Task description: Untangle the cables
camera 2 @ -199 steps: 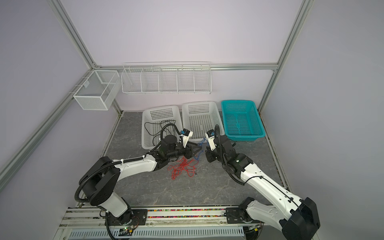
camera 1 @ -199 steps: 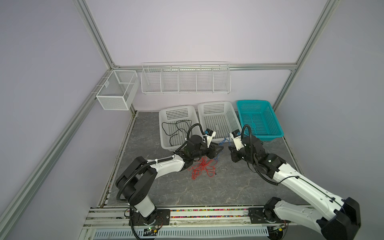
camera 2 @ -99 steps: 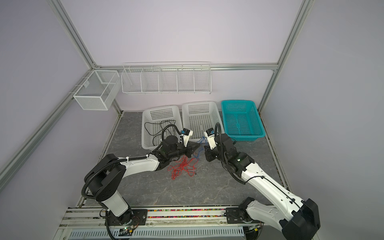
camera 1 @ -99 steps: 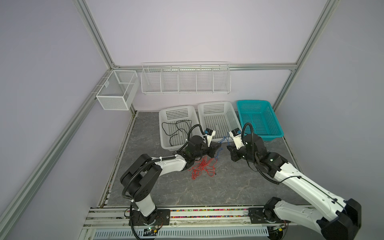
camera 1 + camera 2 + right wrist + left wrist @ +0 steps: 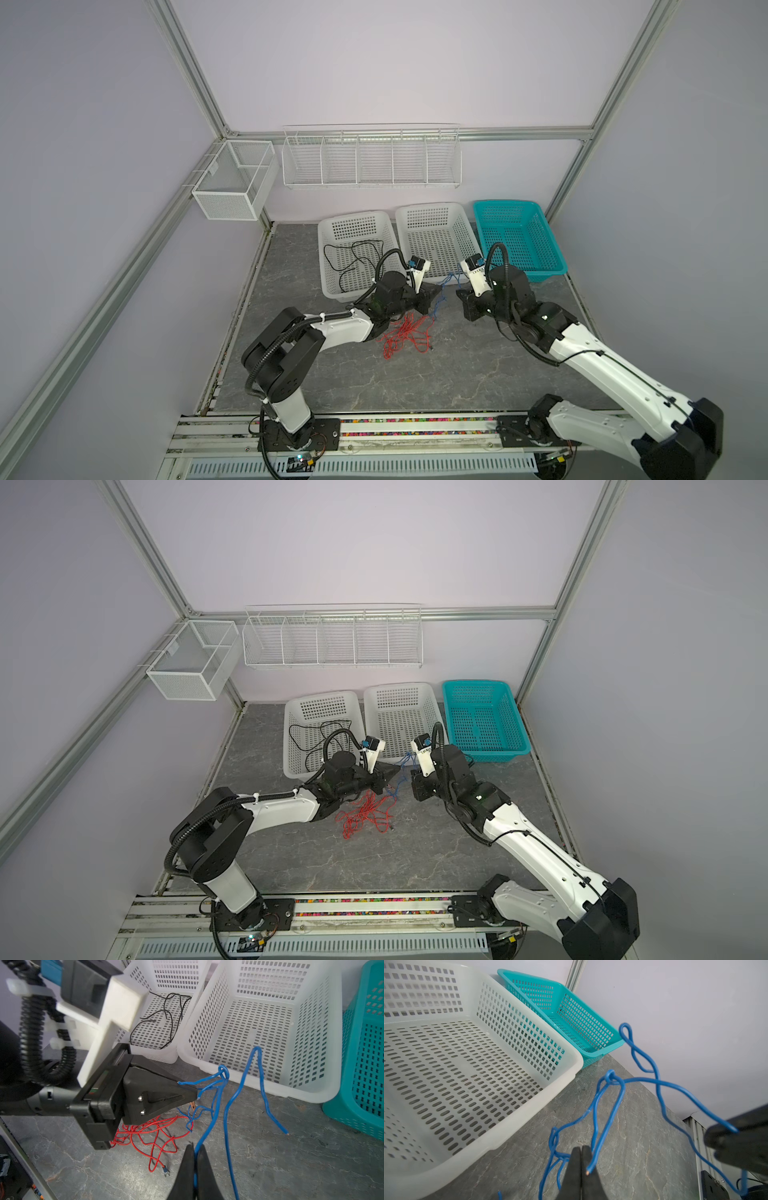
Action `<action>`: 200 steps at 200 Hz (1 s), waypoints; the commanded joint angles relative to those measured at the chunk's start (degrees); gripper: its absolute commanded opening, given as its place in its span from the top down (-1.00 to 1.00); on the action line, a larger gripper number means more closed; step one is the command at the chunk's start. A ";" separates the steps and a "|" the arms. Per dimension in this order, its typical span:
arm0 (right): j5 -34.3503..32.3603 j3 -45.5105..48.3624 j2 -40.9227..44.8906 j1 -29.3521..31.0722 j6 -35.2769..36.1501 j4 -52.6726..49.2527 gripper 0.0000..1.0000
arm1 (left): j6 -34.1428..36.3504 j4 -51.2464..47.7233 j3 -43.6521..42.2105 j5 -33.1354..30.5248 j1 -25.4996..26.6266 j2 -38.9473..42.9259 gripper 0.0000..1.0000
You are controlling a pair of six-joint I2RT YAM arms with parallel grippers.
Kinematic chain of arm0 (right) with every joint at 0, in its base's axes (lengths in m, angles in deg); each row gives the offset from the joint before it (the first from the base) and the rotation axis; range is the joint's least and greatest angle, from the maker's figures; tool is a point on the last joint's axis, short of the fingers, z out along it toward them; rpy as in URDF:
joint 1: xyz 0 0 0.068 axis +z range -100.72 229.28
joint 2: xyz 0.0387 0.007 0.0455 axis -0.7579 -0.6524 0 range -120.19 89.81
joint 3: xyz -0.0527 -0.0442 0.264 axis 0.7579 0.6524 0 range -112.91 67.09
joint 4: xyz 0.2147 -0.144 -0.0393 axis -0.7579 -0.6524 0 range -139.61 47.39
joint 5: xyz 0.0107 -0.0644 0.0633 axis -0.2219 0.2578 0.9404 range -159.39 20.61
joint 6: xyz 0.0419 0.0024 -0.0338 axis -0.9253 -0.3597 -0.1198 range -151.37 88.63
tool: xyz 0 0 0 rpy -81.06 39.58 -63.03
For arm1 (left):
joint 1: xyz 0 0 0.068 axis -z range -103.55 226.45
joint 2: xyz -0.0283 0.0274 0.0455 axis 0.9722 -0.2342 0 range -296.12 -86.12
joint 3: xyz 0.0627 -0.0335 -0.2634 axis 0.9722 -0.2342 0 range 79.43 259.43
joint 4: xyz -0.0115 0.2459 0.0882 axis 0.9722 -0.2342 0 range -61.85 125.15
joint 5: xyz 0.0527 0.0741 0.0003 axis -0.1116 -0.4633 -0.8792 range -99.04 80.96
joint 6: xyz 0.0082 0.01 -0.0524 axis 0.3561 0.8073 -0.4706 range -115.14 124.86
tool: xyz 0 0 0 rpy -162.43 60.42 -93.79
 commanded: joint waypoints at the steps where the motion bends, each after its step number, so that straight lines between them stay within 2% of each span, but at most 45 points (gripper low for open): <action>1: 1.38 -1.63 -0.94 -0.49 -0.80 0.13 0.87 | 0.48 0.94 0.63 0.58 0.23 -0.22 0.60; 13: 1.95 -1.91 -1.45 -0.48 -1.01 0.33 0.87 | 0.48 1.41 0.55 1.01 0.27 -0.22 0.41; 28: 2.48 -2.13 -1.78 -0.56 -1.41 0.66 0.87 | 0.68 1.89 0.49 1.35 0.44 -0.29 0.28; 63: 3.50 -2.59 -1.94 -0.51 -2.03 0.95 0.87 | 0.75 2.43 0.33 0.57 0.87 -0.67 0.23; 75: 4.42 -2.68 -1.68 -0.52 -2.24 1.29 0.87 | 0.66 2.43 0.28 -0.38 0.84 -1.07 0.30; 83: 4.98 -2.66 -1.51 -0.59 -2.47 1.32 0.87 | 0.58 2.51 0.19 -0.85 0.80 -1.27 0.41; 109: 3.57 -3.16 -1.47 -0.80 -2.69 -0.02 0.87 | 0.74 2.59 -0.12 -2.20 0.84 -1.21 1.00; 136: -0.66 -2.74 -1.47 -1.96 -3.11 -1.58 0.87 | 1.68 1.43 -0.66 -3.33 0.87 -0.32 1.00; 169: -8.84 -2.45 -2.61 -4.25 -5.00 -5.40 0.87 | 3.52 -0.17 -2.31 -4.41 0.82 1.80 1.00; 200: -12.34 -1.59 -3.94 -6.39 -6.26 -7.48 0.86 | 5.57 -3.30 -2.81 -4.57 0.87 3.36 1.00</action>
